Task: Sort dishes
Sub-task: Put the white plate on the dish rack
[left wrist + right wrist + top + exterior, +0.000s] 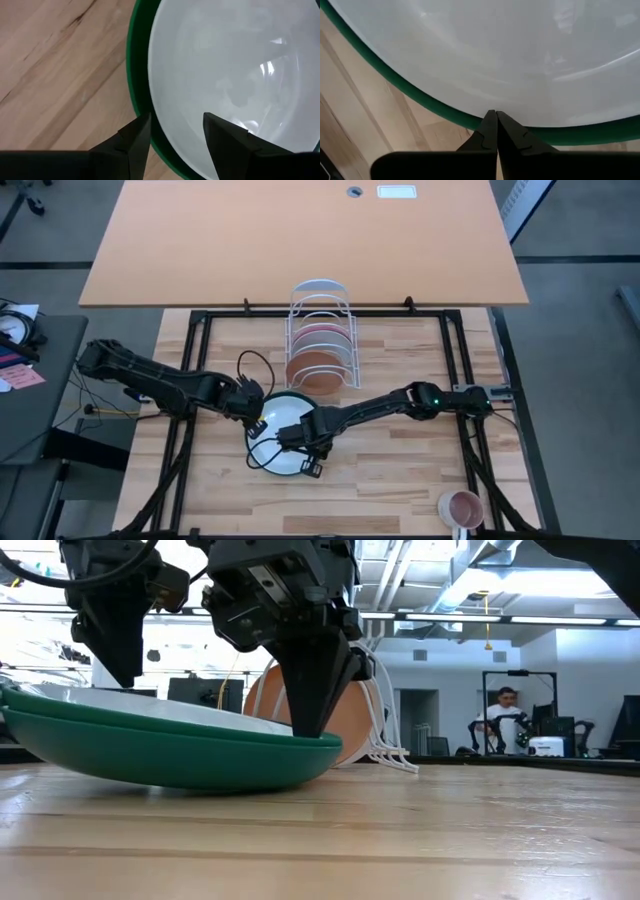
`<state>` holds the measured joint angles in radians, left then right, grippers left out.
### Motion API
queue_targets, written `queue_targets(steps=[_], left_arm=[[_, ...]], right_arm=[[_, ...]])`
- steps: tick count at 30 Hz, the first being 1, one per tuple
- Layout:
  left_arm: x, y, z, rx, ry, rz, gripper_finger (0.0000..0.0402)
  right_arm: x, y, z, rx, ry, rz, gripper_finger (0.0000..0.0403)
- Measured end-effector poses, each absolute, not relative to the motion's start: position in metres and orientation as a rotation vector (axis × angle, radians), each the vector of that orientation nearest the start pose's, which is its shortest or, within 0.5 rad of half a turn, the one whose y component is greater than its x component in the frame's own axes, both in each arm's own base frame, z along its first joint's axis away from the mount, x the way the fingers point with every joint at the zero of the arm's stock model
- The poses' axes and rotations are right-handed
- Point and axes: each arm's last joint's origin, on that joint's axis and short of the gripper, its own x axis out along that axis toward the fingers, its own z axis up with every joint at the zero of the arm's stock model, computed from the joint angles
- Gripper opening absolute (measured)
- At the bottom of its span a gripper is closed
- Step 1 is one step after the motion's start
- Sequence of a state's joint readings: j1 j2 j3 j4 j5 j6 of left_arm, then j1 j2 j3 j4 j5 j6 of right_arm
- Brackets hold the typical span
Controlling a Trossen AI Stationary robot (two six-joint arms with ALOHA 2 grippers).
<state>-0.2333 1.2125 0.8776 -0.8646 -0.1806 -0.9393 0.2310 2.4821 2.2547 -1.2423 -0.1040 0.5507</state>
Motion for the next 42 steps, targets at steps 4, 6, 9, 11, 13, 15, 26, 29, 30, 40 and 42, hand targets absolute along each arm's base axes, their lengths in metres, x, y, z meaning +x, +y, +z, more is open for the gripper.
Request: queue_targets(steps=[4,6,9,11,13,15,26,29,30,40,42], left_arm=[[0.209,-0.045,0.237,-0.589,1.078,0.497,0.0174],[0.209,-0.045,0.237,-0.589,1.076,0.499,0.0174],[0.209,-0.045,0.237,-0.584,1.074,0.503,0.0174],[0.209,-0.046,0.237,-0.569,1.074,0.496,0.0174],[0.209,-0.047,0.237,-0.559,1.076,0.488,0.0174],[0.208,-0.049,0.237,-0.559,1.076,0.484,0.0174],[0.210,-0.055,0.235,-0.554,1.065,0.484,0.0174],[0.214,-0.056,0.230,-0.544,1.085,0.494,0.0174],[0.215,-0.056,0.228,-0.539,1.095,0.499,0.0174],[0.224,-0.060,0.211,-0.519,1.185,0.504,0.0174],[0.223,-0.059,0.213,-0.521,1.181,0.503,0.0174]], right_arm=[[0.477,0.115,0.173,0.350,1.500,-0.139,0.0004],[0.477,0.115,0.173,0.350,1.500,-0.139,0.0004],[0.477,0.115,0.173,0.350,1.500,-0.139,0.0004],[0.477,0.115,0.173,0.350,1.500,-0.139,0.0004],[0.477,0.115,0.173,0.350,1.500,-0.139,0.0004],[0.477,0.115,0.173,0.350,1.500,-0.139,0.0004],[0.477,0.115,0.173,0.350,1.501,-0.139,0.0004],[0.477,0.115,0.173,0.350,1.501,-0.139,0.0004],[0.477,0.115,0.173,0.350,1.501,-0.139,0.0004],[0.475,0.117,0.174,0.346,1.510,-0.141,0.0004],[0.475,0.117,0.174,0.347,1.507,-0.140,0.0004]])
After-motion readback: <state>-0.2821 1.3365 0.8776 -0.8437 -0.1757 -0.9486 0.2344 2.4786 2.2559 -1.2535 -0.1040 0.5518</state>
